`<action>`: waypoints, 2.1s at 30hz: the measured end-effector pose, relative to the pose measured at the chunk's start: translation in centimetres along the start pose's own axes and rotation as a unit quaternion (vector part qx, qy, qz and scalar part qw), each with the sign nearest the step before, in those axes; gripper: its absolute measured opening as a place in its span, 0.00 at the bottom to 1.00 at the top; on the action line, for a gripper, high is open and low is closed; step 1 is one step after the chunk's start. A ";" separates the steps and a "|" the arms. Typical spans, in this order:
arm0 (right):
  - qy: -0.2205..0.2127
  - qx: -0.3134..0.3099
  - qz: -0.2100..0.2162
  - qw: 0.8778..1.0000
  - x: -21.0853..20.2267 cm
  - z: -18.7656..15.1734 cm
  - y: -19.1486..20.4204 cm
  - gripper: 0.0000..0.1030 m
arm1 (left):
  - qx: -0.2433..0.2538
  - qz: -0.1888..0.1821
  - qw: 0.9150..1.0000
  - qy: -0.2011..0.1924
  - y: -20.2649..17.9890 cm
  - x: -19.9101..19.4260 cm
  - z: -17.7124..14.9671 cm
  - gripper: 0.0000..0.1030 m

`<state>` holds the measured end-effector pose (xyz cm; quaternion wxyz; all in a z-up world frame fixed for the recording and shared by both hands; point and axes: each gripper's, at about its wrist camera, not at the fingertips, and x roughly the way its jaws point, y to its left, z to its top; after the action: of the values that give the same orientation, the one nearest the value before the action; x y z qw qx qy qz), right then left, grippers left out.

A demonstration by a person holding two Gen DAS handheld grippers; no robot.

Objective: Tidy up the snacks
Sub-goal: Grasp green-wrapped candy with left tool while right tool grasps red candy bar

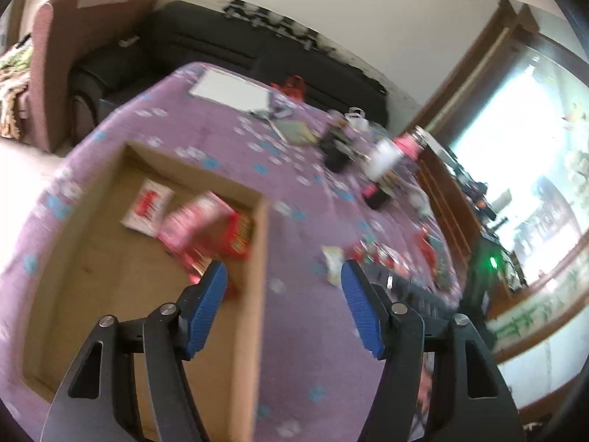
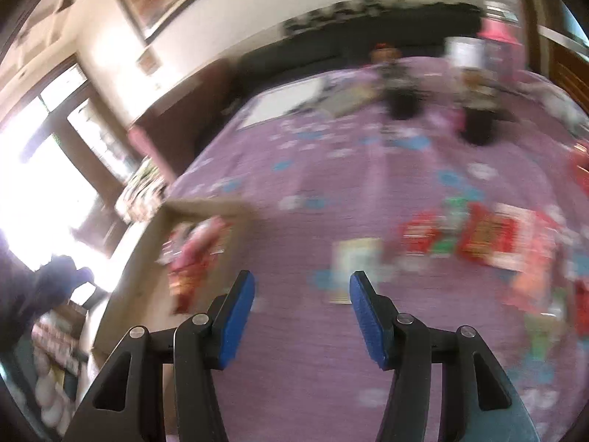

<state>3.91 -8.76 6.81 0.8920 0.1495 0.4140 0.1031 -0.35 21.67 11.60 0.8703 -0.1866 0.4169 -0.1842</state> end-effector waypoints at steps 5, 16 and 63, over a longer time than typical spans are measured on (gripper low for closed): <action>-0.014 0.050 -0.080 0.995 -0.4 2.6 -7.1 0.56 | 0.001 -0.020 1.000 0.024 -1.8 1.3 -2.6 0.62; 0.054 0.031 -0.144 0.988 7.6 6.5 -9.4 0.53 | 0.005 -0.006 0.999 0.032 -2.5 0.7 -4.4 0.62; 0.059 -0.049 -0.061 0.995 -6.8 -9.8 -8.4 0.20 | 0.274 0.057 0.950 0.142 -15.3 14.9 -12.5 0.61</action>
<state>-7.45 -16.97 2.67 0.8769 0.0740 0.4685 0.0776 -4.08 -0.75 1.86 0.8290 0.1108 0.4793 -0.2659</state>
